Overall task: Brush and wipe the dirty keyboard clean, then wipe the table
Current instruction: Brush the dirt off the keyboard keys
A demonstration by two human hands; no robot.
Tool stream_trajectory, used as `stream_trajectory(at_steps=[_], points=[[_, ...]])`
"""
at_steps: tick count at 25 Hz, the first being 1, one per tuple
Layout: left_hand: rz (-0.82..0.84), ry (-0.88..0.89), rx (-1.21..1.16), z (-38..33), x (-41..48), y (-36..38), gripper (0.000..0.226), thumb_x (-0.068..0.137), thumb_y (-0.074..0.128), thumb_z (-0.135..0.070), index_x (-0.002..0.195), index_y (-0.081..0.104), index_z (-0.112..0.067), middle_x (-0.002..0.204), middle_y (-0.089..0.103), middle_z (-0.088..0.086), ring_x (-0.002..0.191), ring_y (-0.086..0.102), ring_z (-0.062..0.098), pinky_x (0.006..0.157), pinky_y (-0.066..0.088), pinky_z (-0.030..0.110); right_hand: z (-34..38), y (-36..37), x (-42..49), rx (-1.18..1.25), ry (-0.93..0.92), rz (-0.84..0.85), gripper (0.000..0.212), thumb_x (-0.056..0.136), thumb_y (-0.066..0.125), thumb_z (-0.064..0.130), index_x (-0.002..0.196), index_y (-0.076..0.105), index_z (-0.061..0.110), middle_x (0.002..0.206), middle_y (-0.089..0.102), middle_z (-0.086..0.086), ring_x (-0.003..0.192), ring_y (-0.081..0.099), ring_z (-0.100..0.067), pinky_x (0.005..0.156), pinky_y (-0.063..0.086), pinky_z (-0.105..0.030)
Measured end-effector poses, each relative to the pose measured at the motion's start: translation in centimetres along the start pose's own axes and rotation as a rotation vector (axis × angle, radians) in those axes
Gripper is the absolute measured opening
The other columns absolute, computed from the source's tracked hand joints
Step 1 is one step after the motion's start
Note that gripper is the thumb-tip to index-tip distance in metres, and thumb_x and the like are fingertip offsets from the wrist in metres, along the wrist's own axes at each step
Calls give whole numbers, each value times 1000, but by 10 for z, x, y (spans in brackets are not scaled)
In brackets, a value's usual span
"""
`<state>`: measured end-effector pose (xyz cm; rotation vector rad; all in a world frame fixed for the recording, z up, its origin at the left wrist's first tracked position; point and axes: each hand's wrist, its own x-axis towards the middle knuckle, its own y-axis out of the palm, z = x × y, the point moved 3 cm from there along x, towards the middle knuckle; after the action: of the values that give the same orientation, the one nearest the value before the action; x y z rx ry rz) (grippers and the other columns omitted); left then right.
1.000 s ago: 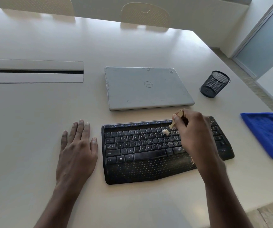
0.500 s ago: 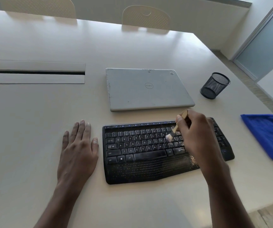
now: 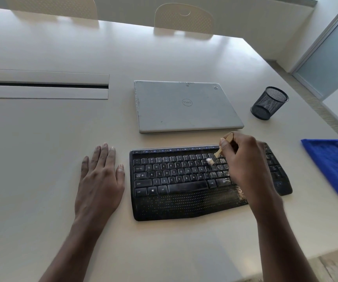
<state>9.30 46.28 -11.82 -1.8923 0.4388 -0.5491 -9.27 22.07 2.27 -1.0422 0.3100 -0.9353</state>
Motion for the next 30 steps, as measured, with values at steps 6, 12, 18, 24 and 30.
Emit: stream_trajectory(at_steps=[6, 12, 18, 24, 30], points=[[1, -5, -16, 1, 1, 0, 57, 109, 39, -31, 161, 36, -8, 170, 29, 10, 160, 21, 21, 132, 13, 47, 4, 1, 1, 9, -37, -1, 25, 105, 58, 27, 87, 69, 13, 71, 62, 5, 61, 55, -2, 47, 38, -9], [6, 0, -20, 1, 1, 0, 61, 107, 34, -36, 161, 37, -9, 170, 30, 11, 160, 21, 21, 132, 12, 46, 14, 0, 0, 105, -137, 46, 13, 102, 62, 21, 93, 70, 15, 77, 63, 14, 67, 60, 8, 58, 41, -1], [13, -1, -28, 0, 0, -4, 58, 108, 45, -30, 162, 35, -8, 171, 28, 10, 160, 19, 21, 132, 12, 47, 15, 11, 8, 51, -314, 262, 10, 97, 66, 10, 94, 70, 18, 94, 68, 12, 83, 64, 2, 68, 45, -2], [18, -3, -26, -1, 0, -5, 63, 105, 33, -37, 161, 35, -8, 170, 28, 10, 160, 20, 21, 131, 12, 46, 21, 5, 9, 132, -318, 230, 15, 97, 65, 4, 98, 72, 17, 89, 67, 15, 74, 65, 3, 69, 53, -6], [25, -15, -36, -2, 0, -6, 60, 108, 46, -30, 163, 33, -9, 171, 25, 9, 161, 16, 19, 132, 10, 45, 11, 8, 10, 58, -157, 210, 12, 102, 58, 11, 96, 67, 17, 85, 70, 3, 71, 69, -5, 59, 54, -11]])
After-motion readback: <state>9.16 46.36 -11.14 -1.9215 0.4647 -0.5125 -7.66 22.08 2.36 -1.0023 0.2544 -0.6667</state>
